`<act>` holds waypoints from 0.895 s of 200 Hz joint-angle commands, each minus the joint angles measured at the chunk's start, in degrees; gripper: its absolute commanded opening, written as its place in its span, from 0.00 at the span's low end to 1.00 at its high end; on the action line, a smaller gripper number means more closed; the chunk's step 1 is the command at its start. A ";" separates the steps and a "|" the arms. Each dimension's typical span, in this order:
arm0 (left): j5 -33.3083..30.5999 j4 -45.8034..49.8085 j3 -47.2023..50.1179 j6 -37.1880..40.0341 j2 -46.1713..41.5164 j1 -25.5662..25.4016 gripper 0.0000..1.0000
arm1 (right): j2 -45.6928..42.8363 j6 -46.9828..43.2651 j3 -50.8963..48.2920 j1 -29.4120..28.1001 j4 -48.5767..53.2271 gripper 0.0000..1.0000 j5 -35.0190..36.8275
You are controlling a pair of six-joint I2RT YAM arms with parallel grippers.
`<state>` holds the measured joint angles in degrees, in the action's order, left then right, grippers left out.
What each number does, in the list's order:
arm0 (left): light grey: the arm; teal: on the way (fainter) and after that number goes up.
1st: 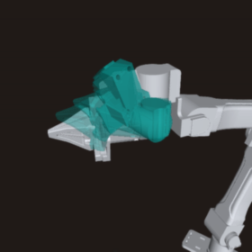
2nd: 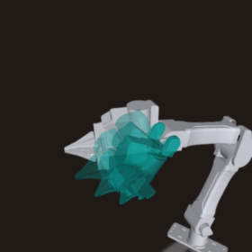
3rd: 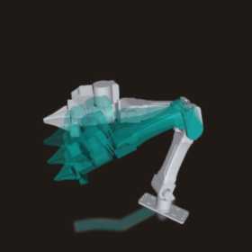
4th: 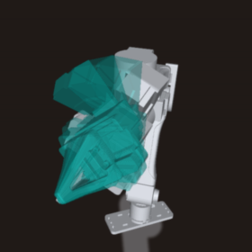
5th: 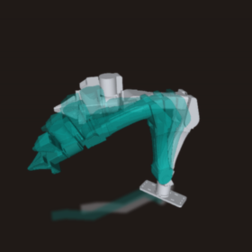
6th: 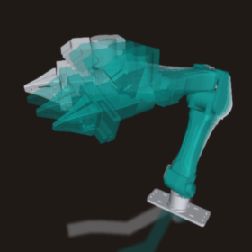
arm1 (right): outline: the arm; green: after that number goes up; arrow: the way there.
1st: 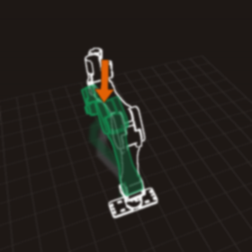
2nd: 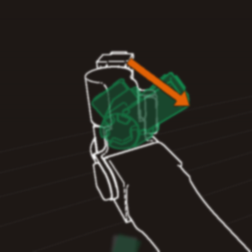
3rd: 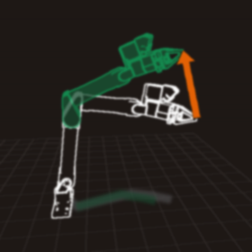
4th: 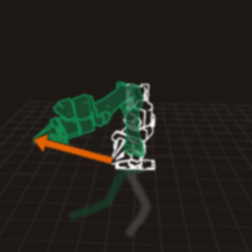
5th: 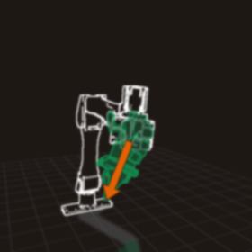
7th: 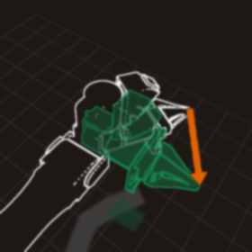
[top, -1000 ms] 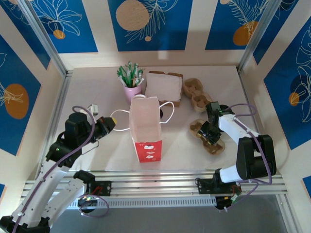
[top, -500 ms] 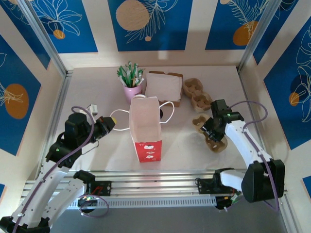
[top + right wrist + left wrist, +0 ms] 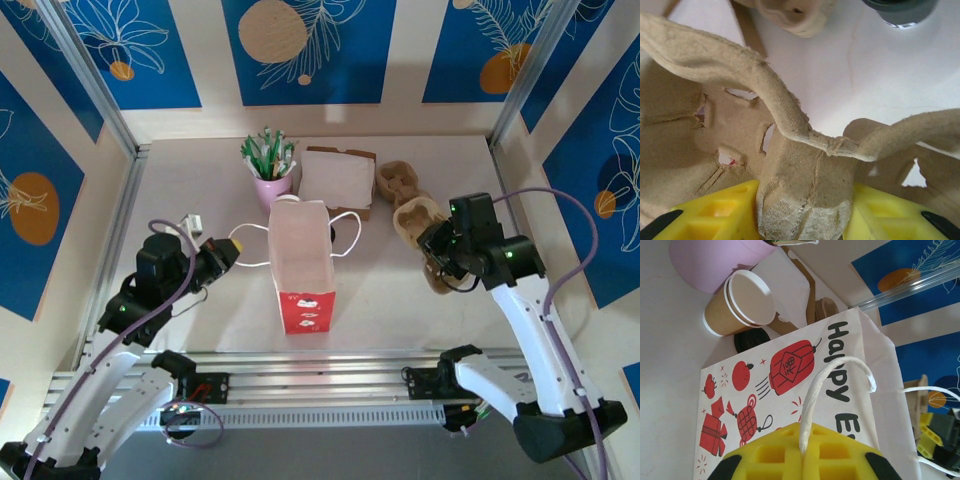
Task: Pack the takeout coffee
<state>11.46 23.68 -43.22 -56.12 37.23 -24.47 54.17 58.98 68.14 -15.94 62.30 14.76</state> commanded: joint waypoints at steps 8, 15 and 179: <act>-2.42 -4.27 0.51 -1.59 0.68 -1.61 0.00 | -0.82 2.90 6.80 -4.23 4.46 0.43 2.69; -2.88 -4.90 0.49 -1.68 1.02 -2.08 0.00 | -0.90 3.30 8.44 -5.24 4.66 0.43 2.82; -17.62 -12.66 1.62 -1.14 4.87 -18.51 0.00 | 8.39 10.51 28.78 -45.04 -6.23 0.42 16.66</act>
<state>-2.50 13.78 -42.35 -57.39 41.82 -40.91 59.88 66.52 95.42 -55.70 59.57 24.91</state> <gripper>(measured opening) 0.047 0.419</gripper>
